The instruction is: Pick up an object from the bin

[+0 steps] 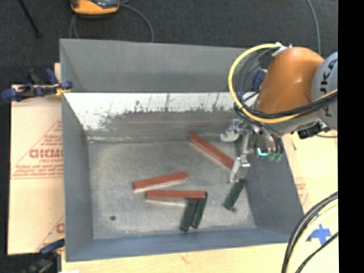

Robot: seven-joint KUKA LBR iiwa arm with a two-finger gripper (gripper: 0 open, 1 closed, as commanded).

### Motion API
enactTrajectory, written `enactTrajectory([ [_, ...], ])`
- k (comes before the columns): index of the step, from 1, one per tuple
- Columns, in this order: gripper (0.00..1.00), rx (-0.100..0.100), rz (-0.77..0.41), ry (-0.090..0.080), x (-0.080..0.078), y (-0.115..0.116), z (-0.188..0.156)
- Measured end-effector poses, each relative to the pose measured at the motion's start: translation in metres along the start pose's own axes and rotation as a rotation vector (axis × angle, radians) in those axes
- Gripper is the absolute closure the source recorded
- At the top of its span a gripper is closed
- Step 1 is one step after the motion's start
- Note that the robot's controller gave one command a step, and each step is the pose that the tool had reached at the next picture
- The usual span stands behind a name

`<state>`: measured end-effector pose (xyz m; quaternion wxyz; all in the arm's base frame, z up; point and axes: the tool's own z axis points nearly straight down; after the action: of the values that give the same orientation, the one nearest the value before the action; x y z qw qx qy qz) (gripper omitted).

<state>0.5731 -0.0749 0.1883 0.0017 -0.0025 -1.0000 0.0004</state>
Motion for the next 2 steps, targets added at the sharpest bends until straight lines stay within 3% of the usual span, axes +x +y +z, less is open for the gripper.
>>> enactTrajectory([
  [1,0.0,0.001,-0.002,-0.008,-0.002,0.0,-0.005],
  [2,1.0,-0.001,-0.047,-0.034,-0.04,-0.033,0.106],
])
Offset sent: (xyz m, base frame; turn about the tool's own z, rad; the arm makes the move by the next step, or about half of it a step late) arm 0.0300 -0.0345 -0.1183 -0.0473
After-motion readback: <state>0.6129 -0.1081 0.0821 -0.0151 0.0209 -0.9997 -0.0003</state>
